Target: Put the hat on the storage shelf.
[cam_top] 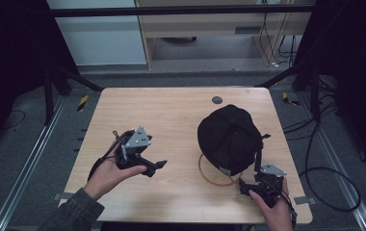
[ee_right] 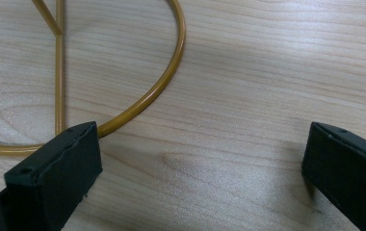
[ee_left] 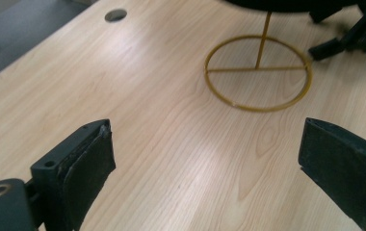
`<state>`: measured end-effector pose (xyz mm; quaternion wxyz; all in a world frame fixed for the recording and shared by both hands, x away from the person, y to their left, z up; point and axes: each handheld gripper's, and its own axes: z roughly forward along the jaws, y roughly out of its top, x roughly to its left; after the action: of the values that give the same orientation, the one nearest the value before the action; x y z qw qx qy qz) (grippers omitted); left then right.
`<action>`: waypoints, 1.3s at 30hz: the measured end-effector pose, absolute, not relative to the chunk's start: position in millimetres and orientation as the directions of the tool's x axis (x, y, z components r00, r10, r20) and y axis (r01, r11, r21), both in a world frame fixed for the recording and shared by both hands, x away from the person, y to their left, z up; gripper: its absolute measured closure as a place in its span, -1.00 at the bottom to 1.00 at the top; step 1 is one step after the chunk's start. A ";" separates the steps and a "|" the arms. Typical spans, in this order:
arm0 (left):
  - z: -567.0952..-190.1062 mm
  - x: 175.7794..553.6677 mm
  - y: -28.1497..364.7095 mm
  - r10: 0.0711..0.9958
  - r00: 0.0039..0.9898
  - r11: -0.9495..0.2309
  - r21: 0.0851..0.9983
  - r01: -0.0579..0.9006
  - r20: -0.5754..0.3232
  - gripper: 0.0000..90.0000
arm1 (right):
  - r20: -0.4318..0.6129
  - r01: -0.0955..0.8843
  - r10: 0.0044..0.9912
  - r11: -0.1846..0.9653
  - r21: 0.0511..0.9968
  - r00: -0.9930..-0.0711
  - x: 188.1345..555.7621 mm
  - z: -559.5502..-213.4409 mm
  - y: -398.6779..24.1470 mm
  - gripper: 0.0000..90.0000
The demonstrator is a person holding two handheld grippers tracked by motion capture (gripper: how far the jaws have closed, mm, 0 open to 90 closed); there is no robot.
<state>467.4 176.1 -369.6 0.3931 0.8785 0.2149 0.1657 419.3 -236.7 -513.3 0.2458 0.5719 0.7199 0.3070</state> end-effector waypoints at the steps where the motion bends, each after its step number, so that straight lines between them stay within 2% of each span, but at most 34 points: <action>1: -374.2 468.3 179.2 0.515 0.848 -0.602 0.757 0.253 0.126 -0.88 | -0.001 0.673 0.975 0.155 0.723 -0.224 419.2 -513.3 -236.5 -0.99; 13: -415.4 468.8 204.1 0.557 0.824 -0.594 0.742 0.312 0.099 -0.88 | 0.002 0.675 0.975 0.152 0.722 -0.223 419.1 -513.3 -236.3 -0.99; 20: -447.2 470.7 227.5 0.605 0.791 -0.597 0.707 0.380 0.086 -0.88 | -0.004 0.672 0.974 0.159 0.723 -0.227 419.3 -513.3 -236.8 -0.99; 32: -471.4 480.2 259.5 0.663 0.743 -0.597 0.662 0.454 0.089 -0.89 | -0.002 0.673 0.975 0.156 0.723 -0.224 419.2 -513.3 -236.6 -0.99; 39: -484.9 491.7 275.5 0.712 0.699 -0.556 0.661 0.504 0.068 -0.89 | 0.002 0.675 0.975 0.152 0.722 -0.221 419.1 -513.3 -236.2 -0.99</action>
<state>491.7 275.5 -484.9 0.3141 0.8664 0.3509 0.1662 419.1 -236.2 -513.3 0.2444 0.5742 0.7184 0.3073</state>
